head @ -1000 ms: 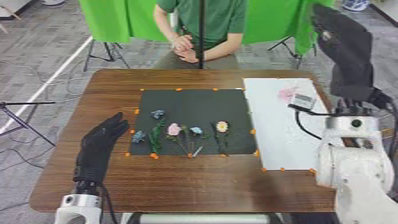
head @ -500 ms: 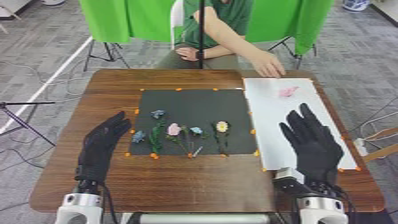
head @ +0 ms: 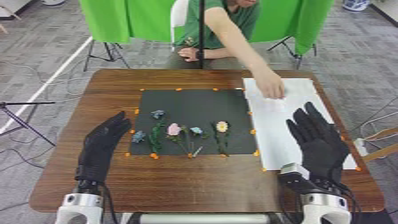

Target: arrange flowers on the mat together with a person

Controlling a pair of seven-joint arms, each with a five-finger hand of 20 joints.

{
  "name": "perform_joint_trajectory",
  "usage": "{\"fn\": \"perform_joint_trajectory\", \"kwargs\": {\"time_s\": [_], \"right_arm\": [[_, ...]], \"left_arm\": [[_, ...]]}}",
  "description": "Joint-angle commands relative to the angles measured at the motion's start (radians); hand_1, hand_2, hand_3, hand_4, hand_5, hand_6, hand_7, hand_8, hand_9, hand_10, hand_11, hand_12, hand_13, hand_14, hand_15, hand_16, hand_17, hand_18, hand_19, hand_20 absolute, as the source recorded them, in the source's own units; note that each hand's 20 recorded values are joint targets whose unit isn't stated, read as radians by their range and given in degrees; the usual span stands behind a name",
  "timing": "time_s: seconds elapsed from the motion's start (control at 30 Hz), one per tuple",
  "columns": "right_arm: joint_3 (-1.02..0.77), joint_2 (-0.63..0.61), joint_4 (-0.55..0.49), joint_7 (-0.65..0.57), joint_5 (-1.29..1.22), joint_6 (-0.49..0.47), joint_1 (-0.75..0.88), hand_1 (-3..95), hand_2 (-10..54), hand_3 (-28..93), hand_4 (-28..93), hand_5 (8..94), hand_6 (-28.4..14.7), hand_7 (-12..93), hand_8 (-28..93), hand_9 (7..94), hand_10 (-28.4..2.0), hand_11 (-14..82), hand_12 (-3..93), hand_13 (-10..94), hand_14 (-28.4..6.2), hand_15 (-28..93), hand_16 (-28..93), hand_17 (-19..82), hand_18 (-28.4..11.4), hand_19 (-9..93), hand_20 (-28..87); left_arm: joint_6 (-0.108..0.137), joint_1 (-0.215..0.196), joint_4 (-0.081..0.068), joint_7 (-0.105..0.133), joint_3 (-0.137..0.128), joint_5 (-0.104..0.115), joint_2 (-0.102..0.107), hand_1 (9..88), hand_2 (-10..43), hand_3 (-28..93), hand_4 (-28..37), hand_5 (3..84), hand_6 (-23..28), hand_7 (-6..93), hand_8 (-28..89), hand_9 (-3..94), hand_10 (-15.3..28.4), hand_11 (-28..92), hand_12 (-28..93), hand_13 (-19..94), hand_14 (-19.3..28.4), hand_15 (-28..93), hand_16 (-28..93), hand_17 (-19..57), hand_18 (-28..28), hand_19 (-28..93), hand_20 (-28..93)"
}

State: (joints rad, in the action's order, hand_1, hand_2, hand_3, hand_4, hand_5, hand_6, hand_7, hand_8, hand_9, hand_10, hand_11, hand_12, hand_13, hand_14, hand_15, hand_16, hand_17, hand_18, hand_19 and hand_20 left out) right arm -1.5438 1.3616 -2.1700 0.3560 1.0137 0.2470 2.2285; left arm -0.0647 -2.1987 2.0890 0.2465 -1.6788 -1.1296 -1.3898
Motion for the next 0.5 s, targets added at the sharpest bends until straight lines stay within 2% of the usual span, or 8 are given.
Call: {"fn": "perform_joint_trajectory", "kwargs": {"time_s": [0.03,0.2,0.3,0.37,0.5], "right_arm": [[0.003,-0.020,0.015,0.007,0.032,-0.038,-0.032,4.7,4.3,81,-21,41.2,-2.0,10,-10,40.3,-13.3,4.0,8.2,26,-8.9,7,9,15,-10.3,4,26],[-0.005,-0.027,0.012,0.022,0.040,-0.042,-0.023,4.4,4.6,81,-21,42.0,-1.9,10,-10,41.4,-13.7,4.3,8.3,27,-9.0,8,8,15,-10.2,4,26],[0.008,-0.031,0.020,0.026,0.035,-0.041,-0.039,3.8,5.5,80,-21,43.3,-1.9,10,-10,42.9,-14.1,4.6,8.3,27,-9.2,8,8,15,-10.2,3,26],[0.015,-0.030,0.020,0.024,0.044,-0.054,-0.042,3.6,5.6,80,-21,43.6,-2.0,10,-10,43.0,-14.1,4.6,8.4,27,-9.2,8,8,15,-10.2,3,26],[0.021,-0.038,0.017,0.024,0.080,-0.071,-0.043,3.4,5.8,80,-21,44.0,-2.0,10,-10,43.4,-14.1,4.7,8.5,27,-9.3,9,8,15,-10.3,3,26]], "left_arm": [[0.016,0.013,-0.021,0.032,0.010,0.000,0.009,24.0,-4.4,68,-19.7,45.4,2.1,11.7,-6,43.3,12.4,12,14,33,15.7,9,3,4.3,12.7,3,16],[0.004,0.022,-0.022,0.030,0.015,-0.003,0.010,24.3,-4.3,68,-19.7,45.6,2.2,11.8,-6,43.4,12.4,12,15,33,15.8,9,3,4.4,12.4,3,16],[0.011,0.024,-0.026,0.041,0.017,-0.006,0.006,24.3,-4.3,68,-19.7,45.6,2.2,11.9,-6,43.5,12.4,13,15,34,15.9,9,4,4.4,12.5,3,17],[0.021,0.021,-0.022,0.042,0.019,-0.002,0.009,24.3,-4.2,68,-19.7,45.7,2.1,12.0,-6,43.5,12.4,13,15,34,15.9,9,4,4.3,12.5,3,17],[0.023,0.032,-0.025,0.045,0.023,-0.005,0.009,24.3,-4.3,69,-19.7,45.7,2.2,12.1,-6,43.6,12.5,13,15,34,15.8,9,4,4.3,12.5,3,17]]}}
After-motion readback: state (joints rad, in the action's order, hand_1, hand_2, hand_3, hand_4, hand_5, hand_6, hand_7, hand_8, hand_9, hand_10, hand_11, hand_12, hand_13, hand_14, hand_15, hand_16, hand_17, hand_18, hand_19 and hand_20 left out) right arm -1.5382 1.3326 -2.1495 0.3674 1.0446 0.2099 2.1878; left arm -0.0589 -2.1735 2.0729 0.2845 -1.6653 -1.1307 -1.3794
